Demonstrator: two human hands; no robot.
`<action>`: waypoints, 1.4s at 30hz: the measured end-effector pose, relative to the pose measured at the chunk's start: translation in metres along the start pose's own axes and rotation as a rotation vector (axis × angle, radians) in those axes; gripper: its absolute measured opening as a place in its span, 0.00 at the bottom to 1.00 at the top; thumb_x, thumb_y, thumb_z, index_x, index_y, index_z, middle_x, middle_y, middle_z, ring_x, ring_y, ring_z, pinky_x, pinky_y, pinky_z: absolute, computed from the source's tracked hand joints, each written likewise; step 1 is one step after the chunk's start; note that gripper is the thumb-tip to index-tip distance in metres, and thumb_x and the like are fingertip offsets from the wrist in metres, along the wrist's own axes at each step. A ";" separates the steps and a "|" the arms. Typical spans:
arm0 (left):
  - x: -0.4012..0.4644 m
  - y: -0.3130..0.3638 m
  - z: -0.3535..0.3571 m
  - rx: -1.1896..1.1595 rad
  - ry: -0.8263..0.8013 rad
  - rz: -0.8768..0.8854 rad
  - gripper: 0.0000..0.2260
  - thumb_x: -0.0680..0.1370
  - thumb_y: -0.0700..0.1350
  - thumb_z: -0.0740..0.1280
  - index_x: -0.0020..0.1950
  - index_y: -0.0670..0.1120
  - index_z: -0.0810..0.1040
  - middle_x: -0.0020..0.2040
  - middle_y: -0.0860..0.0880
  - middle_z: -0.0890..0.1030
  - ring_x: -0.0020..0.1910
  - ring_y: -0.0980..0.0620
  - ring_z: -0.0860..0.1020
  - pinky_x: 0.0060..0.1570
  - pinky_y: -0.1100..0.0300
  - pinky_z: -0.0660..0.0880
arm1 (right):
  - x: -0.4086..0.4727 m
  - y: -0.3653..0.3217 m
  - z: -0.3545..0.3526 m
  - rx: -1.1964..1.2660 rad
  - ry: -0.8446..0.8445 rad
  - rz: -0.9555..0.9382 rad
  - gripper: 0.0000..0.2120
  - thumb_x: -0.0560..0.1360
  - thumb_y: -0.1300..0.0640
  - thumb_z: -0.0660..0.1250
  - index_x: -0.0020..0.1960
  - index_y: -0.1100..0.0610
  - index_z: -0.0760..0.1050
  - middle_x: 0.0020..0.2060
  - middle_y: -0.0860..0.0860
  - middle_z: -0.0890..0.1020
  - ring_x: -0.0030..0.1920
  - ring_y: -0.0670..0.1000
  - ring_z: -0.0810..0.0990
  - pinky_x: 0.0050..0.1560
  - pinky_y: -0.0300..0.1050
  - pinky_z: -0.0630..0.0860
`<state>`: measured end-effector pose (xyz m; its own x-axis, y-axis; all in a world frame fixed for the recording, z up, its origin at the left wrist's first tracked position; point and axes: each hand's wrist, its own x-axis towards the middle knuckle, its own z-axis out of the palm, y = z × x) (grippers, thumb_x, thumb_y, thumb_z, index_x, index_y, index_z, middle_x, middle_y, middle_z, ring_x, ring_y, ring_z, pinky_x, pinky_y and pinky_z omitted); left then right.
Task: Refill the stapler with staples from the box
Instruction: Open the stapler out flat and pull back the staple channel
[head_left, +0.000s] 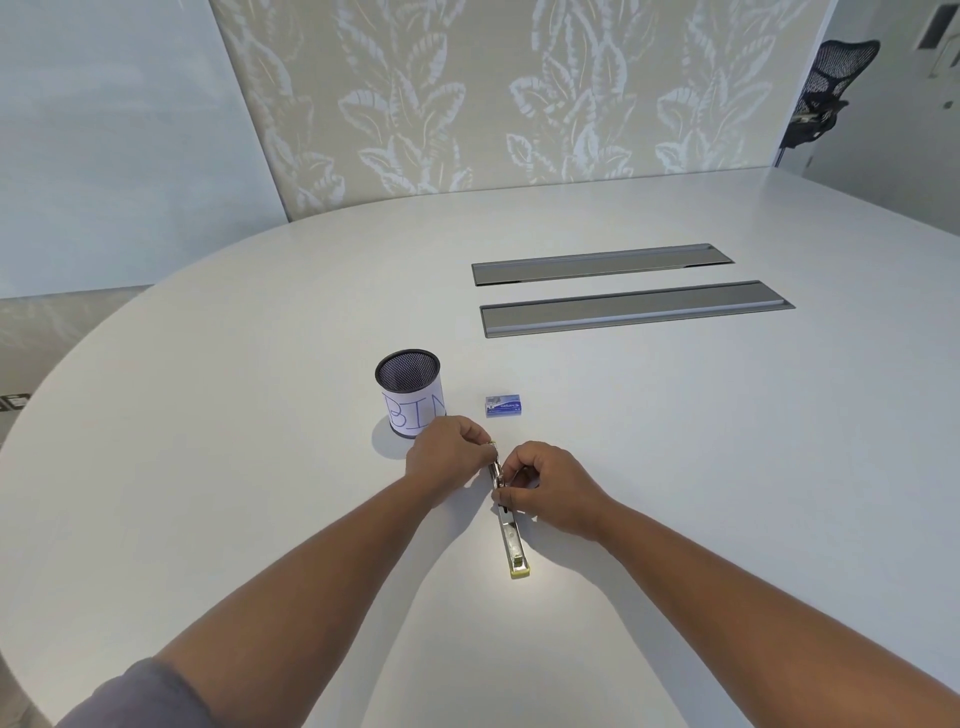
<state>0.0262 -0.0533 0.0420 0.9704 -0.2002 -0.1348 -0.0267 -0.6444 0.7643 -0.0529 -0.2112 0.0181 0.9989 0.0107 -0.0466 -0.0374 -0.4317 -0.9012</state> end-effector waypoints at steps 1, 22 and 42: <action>-0.001 -0.001 0.000 0.003 0.008 0.010 0.04 0.68 0.49 0.73 0.40 0.52 0.84 0.37 0.56 0.85 0.42 0.53 0.85 0.51 0.47 0.82 | 0.000 0.000 0.000 -0.001 0.001 -0.002 0.09 0.71 0.59 0.79 0.43 0.51 0.79 0.43 0.57 0.86 0.46 0.61 0.84 0.40 0.50 0.81; 0.006 0.012 0.004 -0.116 -0.001 -0.206 0.05 0.71 0.42 0.71 0.36 0.49 0.84 0.42 0.50 0.86 0.52 0.43 0.83 0.58 0.43 0.80 | 0.001 -0.001 0.002 -0.021 0.000 -0.010 0.07 0.72 0.59 0.77 0.42 0.53 0.79 0.43 0.56 0.86 0.46 0.61 0.84 0.41 0.51 0.80; 0.014 0.018 -0.004 -0.144 -0.164 -0.205 0.07 0.77 0.34 0.68 0.47 0.44 0.81 0.40 0.49 0.80 0.43 0.48 0.79 0.46 0.58 0.78 | -0.002 -0.005 0.003 -0.046 0.008 -0.017 0.11 0.71 0.58 0.77 0.38 0.46 0.77 0.39 0.50 0.87 0.44 0.55 0.85 0.44 0.47 0.79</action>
<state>0.0402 -0.0645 0.0568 0.9002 -0.2005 -0.3865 0.2113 -0.5749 0.7904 -0.0549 -0.2066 0.0211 0.9995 0.0115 -0.0285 -0.0196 -0.4726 -0.8811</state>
